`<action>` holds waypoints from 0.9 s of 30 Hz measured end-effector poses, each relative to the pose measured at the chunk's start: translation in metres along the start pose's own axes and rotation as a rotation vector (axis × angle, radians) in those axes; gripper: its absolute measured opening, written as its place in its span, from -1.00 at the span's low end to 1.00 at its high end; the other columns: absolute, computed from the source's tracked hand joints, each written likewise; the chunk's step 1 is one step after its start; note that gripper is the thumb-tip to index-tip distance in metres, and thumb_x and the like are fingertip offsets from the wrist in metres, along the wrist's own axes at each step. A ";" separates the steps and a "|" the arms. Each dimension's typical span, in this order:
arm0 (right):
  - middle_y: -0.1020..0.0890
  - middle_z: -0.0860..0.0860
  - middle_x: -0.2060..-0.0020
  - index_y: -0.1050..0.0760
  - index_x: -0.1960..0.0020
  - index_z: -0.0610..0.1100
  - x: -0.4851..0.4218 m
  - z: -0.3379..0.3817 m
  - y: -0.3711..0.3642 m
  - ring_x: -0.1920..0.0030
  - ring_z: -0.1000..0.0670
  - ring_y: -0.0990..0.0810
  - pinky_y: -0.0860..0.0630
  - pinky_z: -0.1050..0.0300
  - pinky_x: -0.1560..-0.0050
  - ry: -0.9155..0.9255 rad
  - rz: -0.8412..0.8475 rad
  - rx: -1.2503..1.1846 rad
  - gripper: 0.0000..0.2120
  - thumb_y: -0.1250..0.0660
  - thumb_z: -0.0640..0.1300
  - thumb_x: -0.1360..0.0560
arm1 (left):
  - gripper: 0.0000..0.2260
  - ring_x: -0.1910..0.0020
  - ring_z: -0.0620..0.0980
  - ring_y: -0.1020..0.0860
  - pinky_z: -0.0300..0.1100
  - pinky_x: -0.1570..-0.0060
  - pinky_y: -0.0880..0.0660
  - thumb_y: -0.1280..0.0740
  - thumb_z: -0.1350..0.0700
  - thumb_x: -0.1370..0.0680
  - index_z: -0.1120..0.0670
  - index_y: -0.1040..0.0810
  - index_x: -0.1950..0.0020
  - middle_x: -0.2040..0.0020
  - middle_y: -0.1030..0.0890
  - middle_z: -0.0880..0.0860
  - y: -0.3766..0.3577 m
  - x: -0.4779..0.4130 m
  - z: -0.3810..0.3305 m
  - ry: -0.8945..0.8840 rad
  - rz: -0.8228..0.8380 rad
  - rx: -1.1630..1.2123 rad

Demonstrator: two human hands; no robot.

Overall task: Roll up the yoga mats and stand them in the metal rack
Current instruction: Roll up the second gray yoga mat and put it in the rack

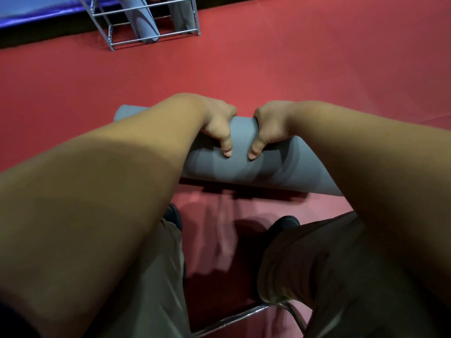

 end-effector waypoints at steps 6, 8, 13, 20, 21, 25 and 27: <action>-0.75 -0.01 0.11 -0.70 -0.03 -0.09 0.000 -0.007 -0.001 0.09 -0.08 -0.72 -0.69 -0.05 -0.10 -0.016 -0.013 -0.139 -0.19 -0.64 0.45 0.01 | 0.19 -0.33 0.18 -0.45 0.20 -0.35 -0.50 -0.72 -0.37 -0.02 -0.06 -0.30 -0.52 -0.33 -0.45 0.06 0.001 0.003 -0.007 -0.040 -0.032 -0.142; -0.75 -0.01 0.09 -0.71 -0.06 -0.09 0.001 -0.008 -0.001 0.07 -0.08 -0.72 -0.69 -0.04 -0.12 -0.015 -0.001 -0.165 -0.24 -0.66 0.41 -0.06 | 0.05 -0.21 0.15 -0.54 0.13 -0.25 -0.57 -0.73 -0.34 0.00 -0.03 -0.41 -0.37 -0.25 -0.54 0.03 0.005 0.003 -0.008 -0.061 -0.076 -0.110; -0.74 -0.04 -0.10 -0.63 -0.28 -0.08 0.004 -0.008 -0.007 -0.07 -0.10 -0.71 -0.64 -0.08 -0.24 0.020 0.054 -0.184 -0.26 -0.69 0.28 -0.24 | -0.24 0.06 0.08 -0.61 0.00 -0.01 -0.63 -0.72 -0.31 -0.07 -0.02 -0.52 -0.11 0.05 -0.62 -0.02 0.009 0.007 -0.007 -0.059 -0.086 -0.064; -0.63 -0.03 -0.27 -0.42 -0.50 -0.04 0.001 0.003 -0.005 -0.23 -0.14 -0.62 -0.58 -0.13 -0.32 0.038 0.004 -0.057 0.14 -0.73 0.36 -0.05 | -0.29 0.07 0.04 -0.67 0.03 -0.04 -0.67 -0.69 -0.34 -0.05 -0.07 -0.57 -0.06 0.04 -0.68 -0.06 0.002 0.005 0.003 -0.002 -0.009 0.048; -0.68 -0.02 -0.18 -0.51 -0.42 -0.05 0.001 0.003 -0.003 -0.15 -0.13 -0.66 -0.62 -0.11 -0.27 0.038 -0.001 -0.047 0.04 -0.73 0.35 -0.06 | -0.29 0.06 0.04 -0.67 0.03 -0.06 -0.66 -0.69 -0.34 -0.06 -0.07 -0.57 -0.07 0.03 -0.67 -0.06 0.001 0.006 0.003 -0.002 -0.005 0.048; -0.73 0.03 0.03 -0.65 -0.20 -0.02 0.001 0.001 -0.001 0.02 -0.07 -0.70 -0.67 -0.05 -0.14 0.021 0.002 -0.025 -0.16 -0.70 0.38 -0.06 | -0.25 -0.03 0.07 -0.63 0.04 -0.15 -0.62 -0.69 -0.31 -0.16 -0.05 -0.49 -0.18 -0.08 -0.63 -0.03 -0.001 0.002 0.002 -0.002 -0.003 0.042; -0.73 0.02 0.05 -0.66 -0.17 -0.02 -0.001 -0.001 -0.003 0.04 -0.07 -0.70 -0.67 -0.03 -0.12 0.013 -0.007 -0.050 -0.20 -0.69 0.38 -0.07 | -0.13 -0.12 0.11 -0.61 0.07 -0.21 -0.60 -0.70 -0.34 -0.12 -0.04 -0.46 -0.29 -0.20 -0.60 0.01 -0.002 0.001 -0.002 -0.023 -0.010 0.008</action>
Point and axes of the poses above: each hand's wrist, its own x-axis away from the middle knuckle, its own y-axis out of the back of the hand, z = x × y, the point moved 7 cm from there along -x, towards the middle knuckle
